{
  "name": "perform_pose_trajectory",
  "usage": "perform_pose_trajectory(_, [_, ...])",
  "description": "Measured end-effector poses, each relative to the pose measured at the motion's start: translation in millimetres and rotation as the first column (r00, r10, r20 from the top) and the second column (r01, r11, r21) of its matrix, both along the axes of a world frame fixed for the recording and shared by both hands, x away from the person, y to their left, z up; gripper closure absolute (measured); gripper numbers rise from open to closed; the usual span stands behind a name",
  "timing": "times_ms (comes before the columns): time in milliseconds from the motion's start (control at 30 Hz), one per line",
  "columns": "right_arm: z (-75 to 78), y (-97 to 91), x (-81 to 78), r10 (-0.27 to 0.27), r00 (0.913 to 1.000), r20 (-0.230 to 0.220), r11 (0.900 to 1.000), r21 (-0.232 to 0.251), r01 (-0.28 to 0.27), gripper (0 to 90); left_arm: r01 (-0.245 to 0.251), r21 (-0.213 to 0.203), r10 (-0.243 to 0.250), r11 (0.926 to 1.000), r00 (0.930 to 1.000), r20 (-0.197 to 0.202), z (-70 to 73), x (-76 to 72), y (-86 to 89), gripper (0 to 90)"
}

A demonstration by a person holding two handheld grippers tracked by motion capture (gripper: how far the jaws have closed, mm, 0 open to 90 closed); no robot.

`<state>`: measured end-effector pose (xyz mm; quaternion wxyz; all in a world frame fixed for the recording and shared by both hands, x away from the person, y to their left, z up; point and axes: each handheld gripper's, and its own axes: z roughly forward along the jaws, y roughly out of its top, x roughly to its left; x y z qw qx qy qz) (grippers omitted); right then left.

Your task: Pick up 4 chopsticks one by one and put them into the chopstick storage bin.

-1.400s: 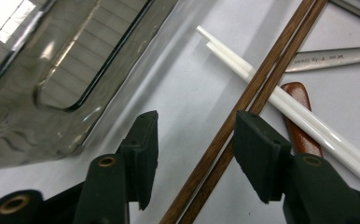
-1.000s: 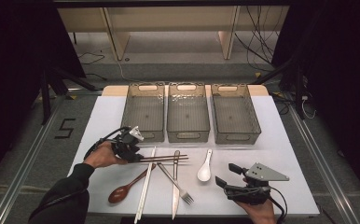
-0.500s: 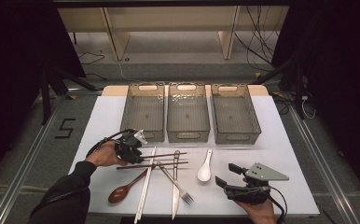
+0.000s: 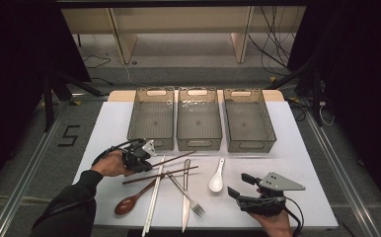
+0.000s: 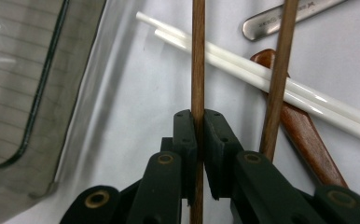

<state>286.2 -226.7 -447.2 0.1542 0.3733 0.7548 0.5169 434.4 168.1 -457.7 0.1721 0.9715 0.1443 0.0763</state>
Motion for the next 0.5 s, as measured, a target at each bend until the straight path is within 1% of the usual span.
perform_pose_trajectory(33, [-0.1, 0.0, 0.1, 0.000, 1.0000, -0.001, 1.0000, 0.001, 0.000, 30.8, 0.003, -0.006, -0.003, 1.0000, 1.0000, 0.007, 1.3, -0.7, 0.1, 83.7])
perform_pose_trajectory(67, [-0.1, -0.1, 0.1, 0.000, 1.0000, -0.002, 1.0000, 0.001, 0.000, 30.8, 0.013, -0.003, -0.013, 0.9999, 0.9998, 0.016, 3.6, -1.0, 0.6, 83.8])
perform_pose_trajectory(100, [0.0, -0.1, 0.0, -0.001, 1.0000, -0.002, 1.0000, 0.001, 0.001, 30.8, 0.013, -0.013, -0.013, 0.9998, 0.9998, 0.018, 5.3, -1.7, 0.8, 83.8])
perform_pose_trajectory(133, [0.0, -0.1, 0.0, -0.001, 1.0000, -0.003, 1.0000, 0.002, 0.001, 30.9, 0.026, -0.012, -0.026, 0.9996, 0.9994, 0.024, 7.3, -2.6, 1.0, 83.9])
perform_pose_trajectory(233, [-0.1, -0.1, 0.1, -0.001, 1.0000, -0.004, 1.0000, 0.001, 0.001, 31.0, 0.044, -0.008, -0.044, 0.9990, 0.9981, 0.042, 12.3, -7.0, -1.2, 83.9])
perform_pose_trajectory(300, [-0.1, -0.1, 0.1, -0.001, 1.0000, -0.004, 1.0000, 0.001, 0.001, 31.0, 0.059, -0.013, -0.058, 0.9982, 0.9970, 0.052, 16.8, -9.6, -3.0, 84.0])
perform_pose_trajectory(400, [-0.1, 0.0, 0.0, 0.000, 1.0000, -0.002, 1.0000, 0.002, 0.000, 31.0, 0.060, -0.025, -0.058, 0.9979, 0.9956, 0.074, 24.8, -13.9, -5.9, 83.9])
perform_pose_trajectory(500, [0.1, 0.1, -0.3, 0.001, 1.0000, 0.001, 1.0000, 0.001, -0.001, 31.0, 0.053, -0.059, -0.047, 0.9969, 0.9943, 0.095, 35.0, -15.0, -6.7, 83.9])
